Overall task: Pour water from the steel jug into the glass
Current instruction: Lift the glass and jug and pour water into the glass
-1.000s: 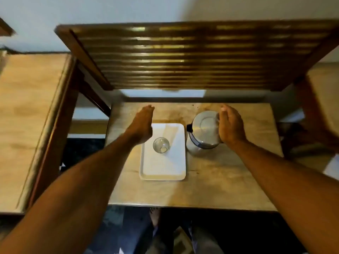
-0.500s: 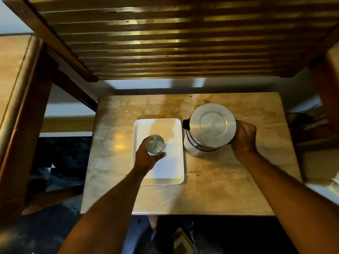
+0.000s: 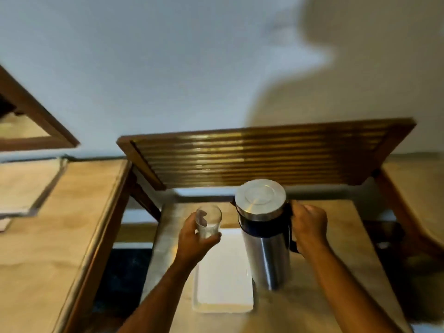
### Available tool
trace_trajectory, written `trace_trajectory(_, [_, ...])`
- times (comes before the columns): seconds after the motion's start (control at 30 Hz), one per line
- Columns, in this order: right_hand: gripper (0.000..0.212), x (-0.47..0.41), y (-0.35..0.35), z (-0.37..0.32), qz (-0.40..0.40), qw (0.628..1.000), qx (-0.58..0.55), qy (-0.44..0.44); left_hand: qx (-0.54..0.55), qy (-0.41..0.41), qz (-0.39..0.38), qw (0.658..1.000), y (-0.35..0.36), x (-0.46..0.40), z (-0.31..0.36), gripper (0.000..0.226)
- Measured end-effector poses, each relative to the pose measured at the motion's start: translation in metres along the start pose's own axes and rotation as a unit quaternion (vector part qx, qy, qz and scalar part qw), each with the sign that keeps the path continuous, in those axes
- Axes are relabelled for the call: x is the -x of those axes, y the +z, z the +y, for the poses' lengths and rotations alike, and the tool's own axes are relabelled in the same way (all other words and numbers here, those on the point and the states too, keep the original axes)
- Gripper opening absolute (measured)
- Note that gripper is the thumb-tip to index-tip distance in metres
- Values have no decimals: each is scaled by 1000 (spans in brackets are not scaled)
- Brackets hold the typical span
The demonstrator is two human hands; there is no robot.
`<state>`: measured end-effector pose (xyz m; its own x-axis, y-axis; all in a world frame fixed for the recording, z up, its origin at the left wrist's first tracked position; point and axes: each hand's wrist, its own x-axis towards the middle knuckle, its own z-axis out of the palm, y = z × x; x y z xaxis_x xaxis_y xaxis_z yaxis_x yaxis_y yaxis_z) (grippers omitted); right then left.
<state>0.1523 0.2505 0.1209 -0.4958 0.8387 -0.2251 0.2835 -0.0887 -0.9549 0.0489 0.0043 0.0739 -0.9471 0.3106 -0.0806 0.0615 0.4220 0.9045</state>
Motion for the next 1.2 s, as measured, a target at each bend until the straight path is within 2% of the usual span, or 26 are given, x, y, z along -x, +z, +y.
trace_trajectory(0.07, [30,9,-2,-51,-16,999,-18,38,16,31,-6,999,-19,5,40,59])
trace_trajectory(0.17, [25,21,-5,-138,-100,994,-21,46,30,65,-8,997,-46,8,93,59])
trace_trajectory(0.37, [26,57,-20,-290,-185,979,7,-83,59,156,11,986,-106,8,201,54])
trace_trajectory(0.47, [22,81,-23,-348,-194,972,11,-129,69,178,23,981,-139,8,247,43])
trace_trajectory(0.57, [16,97,-23,-394,-186,964,25,-189,60,201,48,977,-162,5,282,46])
trace_trajectory(0.63, [18,104,-23,-418,-194,955,35,-223,45,218,63,973,-174,5,297,46])
trace_trajectory(0.9, [19,124,-14,-485,-163,897,196,-362,27,254,54,965,-188,9,318,46])
trace_trajectory(1.07, [16,133,-8,-509,-155,849,292,-412,18,269,40,962,-185,8,323,47])
trace_trajectory(1.2, [28,137,-2,-524,-145,811,356,-440,36,274,30,961,-180,4,325,42])
